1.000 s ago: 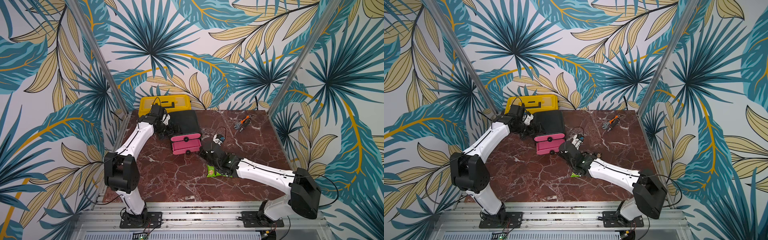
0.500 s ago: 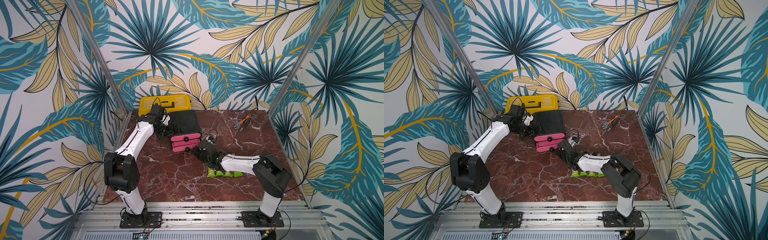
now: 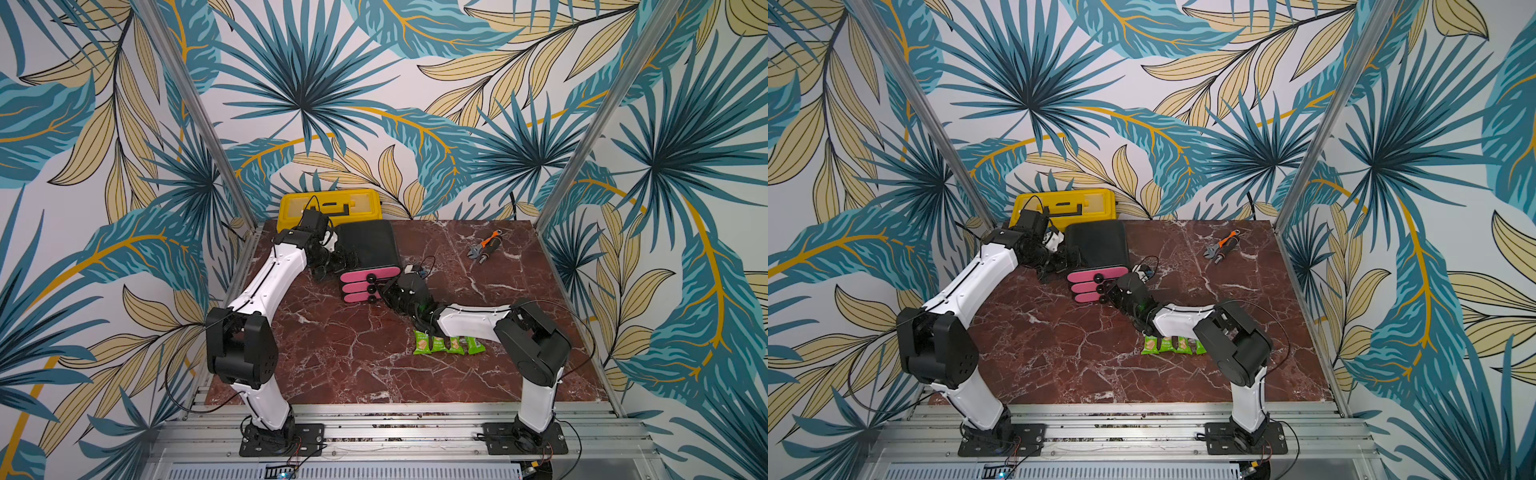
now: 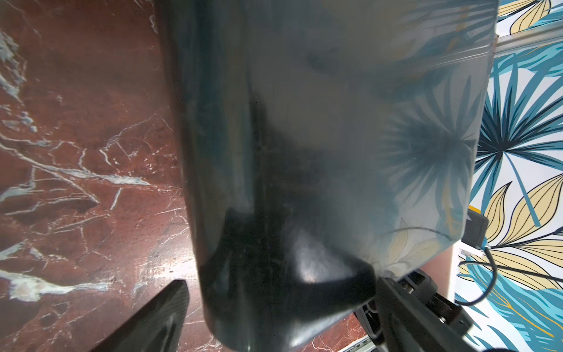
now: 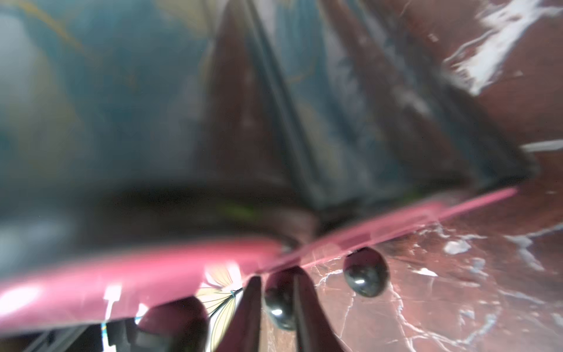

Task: Take the cookies out of the drawer
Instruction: Close the drawer in the storage box, then open the drawer in the storage box.

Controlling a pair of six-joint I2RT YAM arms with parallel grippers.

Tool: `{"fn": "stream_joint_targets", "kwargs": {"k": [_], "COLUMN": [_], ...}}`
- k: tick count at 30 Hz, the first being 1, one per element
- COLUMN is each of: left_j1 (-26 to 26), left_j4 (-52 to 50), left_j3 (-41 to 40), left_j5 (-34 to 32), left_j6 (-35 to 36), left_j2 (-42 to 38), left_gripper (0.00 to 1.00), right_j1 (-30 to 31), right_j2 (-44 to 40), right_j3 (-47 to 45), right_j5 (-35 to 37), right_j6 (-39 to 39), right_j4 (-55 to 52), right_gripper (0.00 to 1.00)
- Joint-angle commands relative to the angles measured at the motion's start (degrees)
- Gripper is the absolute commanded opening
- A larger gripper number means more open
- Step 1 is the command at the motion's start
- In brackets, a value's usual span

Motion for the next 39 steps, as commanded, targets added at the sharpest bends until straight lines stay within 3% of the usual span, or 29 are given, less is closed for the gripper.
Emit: {"fn": "stream_joint_targets", "kwargs": {"k": [1, 6, 9, 31, 39], "left_j1": [-0.07, -0.09, -0.10, -0.07, -0.07], "left_j4": [-1.11, 3.84, 7.15, 2.15, 0.25], "left_j3": [1.44, -0.68, -2.20, -2.68, -2.62], "left_j5": [-0.73, 3.29, 6.16, 4.80, 3.20], "left_j6": [0.10, -1.23, -2.97, 0.92, 3.22], "left_j2": [-1.71, -1.84, -1.97, -2.82, -3.29], "left_gripper": [1.00, 1.00, 1.00, 1.00, 1.00], "right_j1": [-0.09, 0.70, 0.79, 2.55, 2.55], "right_j2": [-3.87, -2.92, 1.04, 15.14, 17.90], "right_j3": [-5.17, -9.12, -7.98, 0.34, 4.30], "right_j5": [2.60, 1.25, -0.72, 2.40, 2.33], "right_j6": [0.44, -1.11, -1.89, 1.36, 1.83], "right_j4": [3.13, 8.66, 12.28, 16.63, 15.18], "right_gripper": [0.36, 0.50, 0.52, 0.53, 0.44]}}
